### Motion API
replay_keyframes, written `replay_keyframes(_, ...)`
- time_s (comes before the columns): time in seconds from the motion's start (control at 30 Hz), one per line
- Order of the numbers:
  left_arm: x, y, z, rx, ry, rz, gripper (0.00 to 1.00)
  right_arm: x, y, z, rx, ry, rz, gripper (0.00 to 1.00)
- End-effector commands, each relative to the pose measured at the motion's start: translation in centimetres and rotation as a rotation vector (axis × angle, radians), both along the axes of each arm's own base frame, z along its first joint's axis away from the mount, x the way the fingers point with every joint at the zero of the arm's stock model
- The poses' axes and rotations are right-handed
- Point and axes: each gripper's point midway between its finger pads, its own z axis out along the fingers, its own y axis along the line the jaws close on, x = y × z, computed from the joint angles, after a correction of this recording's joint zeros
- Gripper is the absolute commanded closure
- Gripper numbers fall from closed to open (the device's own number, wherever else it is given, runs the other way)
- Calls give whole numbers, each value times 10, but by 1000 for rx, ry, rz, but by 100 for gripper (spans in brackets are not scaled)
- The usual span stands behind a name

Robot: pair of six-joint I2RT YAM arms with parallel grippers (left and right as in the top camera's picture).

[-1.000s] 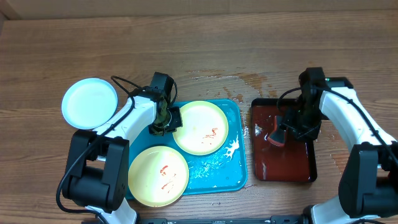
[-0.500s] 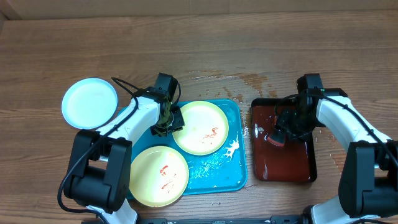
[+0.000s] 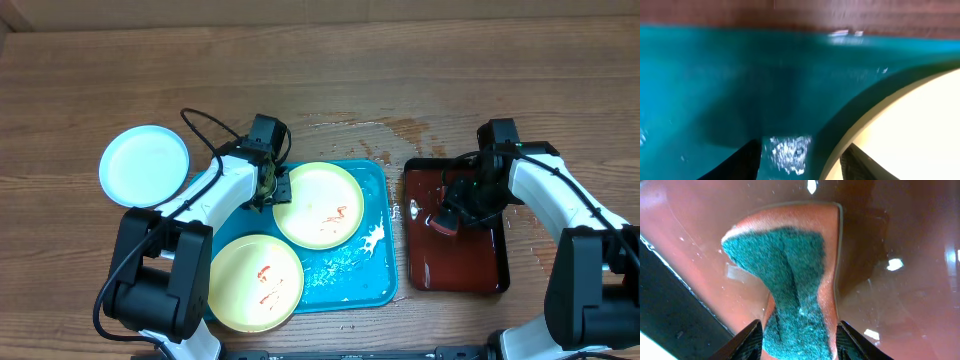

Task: Clean dirty plates on tray and stack at the side
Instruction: 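Hold the yellow plate rim with the left gripper, sponge held in right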

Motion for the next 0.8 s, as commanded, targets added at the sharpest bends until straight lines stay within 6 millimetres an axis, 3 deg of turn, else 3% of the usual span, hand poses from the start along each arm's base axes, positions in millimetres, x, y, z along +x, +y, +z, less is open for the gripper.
replay_keyframes(0.0, 5, 7, -6, 70, -20, -112, 51, -2, 1, 0, 6, 3, 13, 51)
replay_keyframes(0.07, 12, 1, -5, 53, -49, -170, 57, -3, 1, 0, 6, 6, 16, 51)
replay_keyframes(0.23, 15, -20, -3, -34, -70, -306, 94, -6, 1, 0, 6, 13, 34, 51)
replay_keyframes(0.4, 8, -24, -4, -64, -40, -307, 96, -7, 1, 0, 6, 18, 34, 50)
replay_keyframes(0.77, -15, -8, -10, -54, 72, 6, 95, -8, 1, 0, 6, 20, 34, 51)
